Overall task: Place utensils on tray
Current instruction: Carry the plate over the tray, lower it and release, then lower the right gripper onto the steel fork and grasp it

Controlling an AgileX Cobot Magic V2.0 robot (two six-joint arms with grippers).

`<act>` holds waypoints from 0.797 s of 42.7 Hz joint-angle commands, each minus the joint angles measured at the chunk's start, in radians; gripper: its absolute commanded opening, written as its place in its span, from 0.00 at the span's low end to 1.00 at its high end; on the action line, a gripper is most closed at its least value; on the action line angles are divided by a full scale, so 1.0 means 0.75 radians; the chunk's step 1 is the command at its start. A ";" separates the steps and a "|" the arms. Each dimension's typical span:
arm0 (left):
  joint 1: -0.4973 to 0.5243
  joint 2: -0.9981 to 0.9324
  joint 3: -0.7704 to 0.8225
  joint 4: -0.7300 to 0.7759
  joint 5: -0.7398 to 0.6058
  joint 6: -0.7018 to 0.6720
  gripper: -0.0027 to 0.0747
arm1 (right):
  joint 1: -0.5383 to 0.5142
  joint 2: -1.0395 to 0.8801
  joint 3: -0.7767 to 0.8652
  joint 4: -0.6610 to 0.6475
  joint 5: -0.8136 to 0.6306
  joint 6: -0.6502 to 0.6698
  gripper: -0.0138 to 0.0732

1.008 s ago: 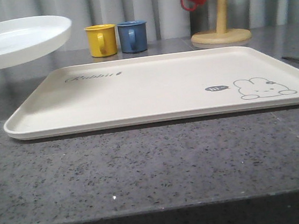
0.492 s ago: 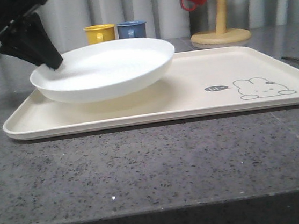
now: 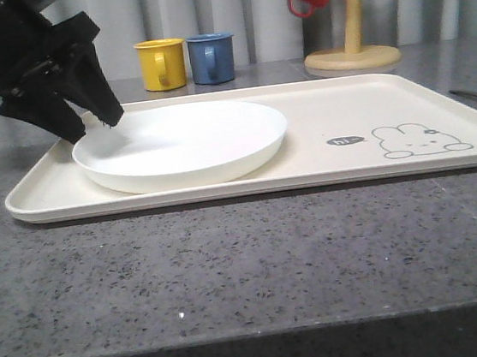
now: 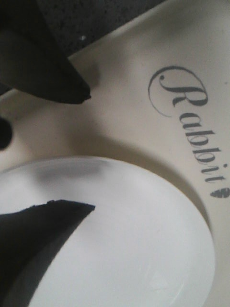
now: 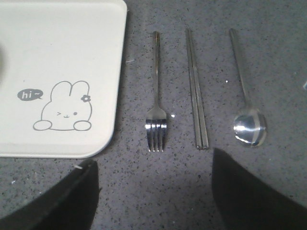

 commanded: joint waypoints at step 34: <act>-0.819 -1.136 0.496 0.827 -0.176 -0.570 0.57 | -0.004 0.006 -0.040 -0.015 -0.135 -0.012 0.77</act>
